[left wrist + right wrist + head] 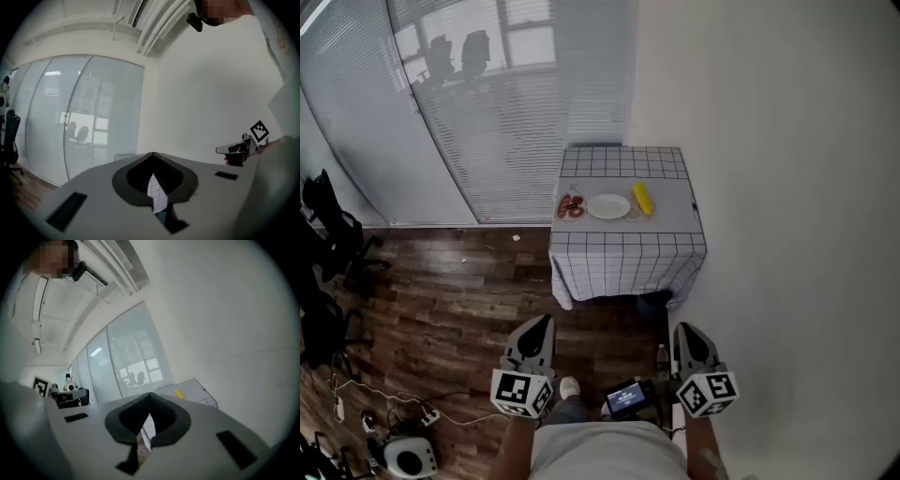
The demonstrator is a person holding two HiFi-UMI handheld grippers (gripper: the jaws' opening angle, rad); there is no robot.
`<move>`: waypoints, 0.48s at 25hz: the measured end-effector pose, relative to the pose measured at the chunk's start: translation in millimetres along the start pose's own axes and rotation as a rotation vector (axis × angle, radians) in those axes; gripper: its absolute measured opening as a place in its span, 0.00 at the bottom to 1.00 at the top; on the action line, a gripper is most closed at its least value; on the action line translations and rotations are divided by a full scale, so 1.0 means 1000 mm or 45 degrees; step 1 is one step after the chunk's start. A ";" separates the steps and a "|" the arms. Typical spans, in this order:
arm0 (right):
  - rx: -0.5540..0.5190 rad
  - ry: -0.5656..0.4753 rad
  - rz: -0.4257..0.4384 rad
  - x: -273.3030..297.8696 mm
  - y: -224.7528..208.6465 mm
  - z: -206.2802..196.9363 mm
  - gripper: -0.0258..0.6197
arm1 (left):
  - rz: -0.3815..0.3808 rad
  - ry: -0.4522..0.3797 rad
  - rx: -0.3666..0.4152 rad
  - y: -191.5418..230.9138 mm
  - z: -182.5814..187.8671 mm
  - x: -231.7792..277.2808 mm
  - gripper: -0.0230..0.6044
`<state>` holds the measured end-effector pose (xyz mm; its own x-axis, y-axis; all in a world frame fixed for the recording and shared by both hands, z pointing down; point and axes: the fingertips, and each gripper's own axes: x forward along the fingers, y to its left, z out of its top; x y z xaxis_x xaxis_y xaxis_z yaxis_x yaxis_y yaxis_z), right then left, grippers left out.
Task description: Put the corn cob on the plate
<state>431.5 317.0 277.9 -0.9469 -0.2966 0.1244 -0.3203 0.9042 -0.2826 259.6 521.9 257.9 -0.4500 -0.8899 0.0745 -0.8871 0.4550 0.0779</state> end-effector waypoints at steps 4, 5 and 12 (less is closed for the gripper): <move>-0.002 -0.049 0.023 -0.008 0.004 0.014 0.05 | -0.025 -0.053 -0.127 0.000 0.002 -0.005 0.05; -0.006 -0.050 0.018 -0.009 0.002 0.014 0.05 | -0.036 -0.077 -0.168 -0.001 0.003 -0.008 0.05; 0.004 -0.082 0.022 -0.005 0.005 0.020 0.05 | 0.007 -0.065 -0.102 0.001 0.004 -0.009 0.05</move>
<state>433.7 316.6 257.4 -0.9522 -0.2998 0.0583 -0.3036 0.9085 -0.2872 263.0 530.4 252.9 -0.4614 -0.8869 0.0244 -0.8744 0.4592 0.1567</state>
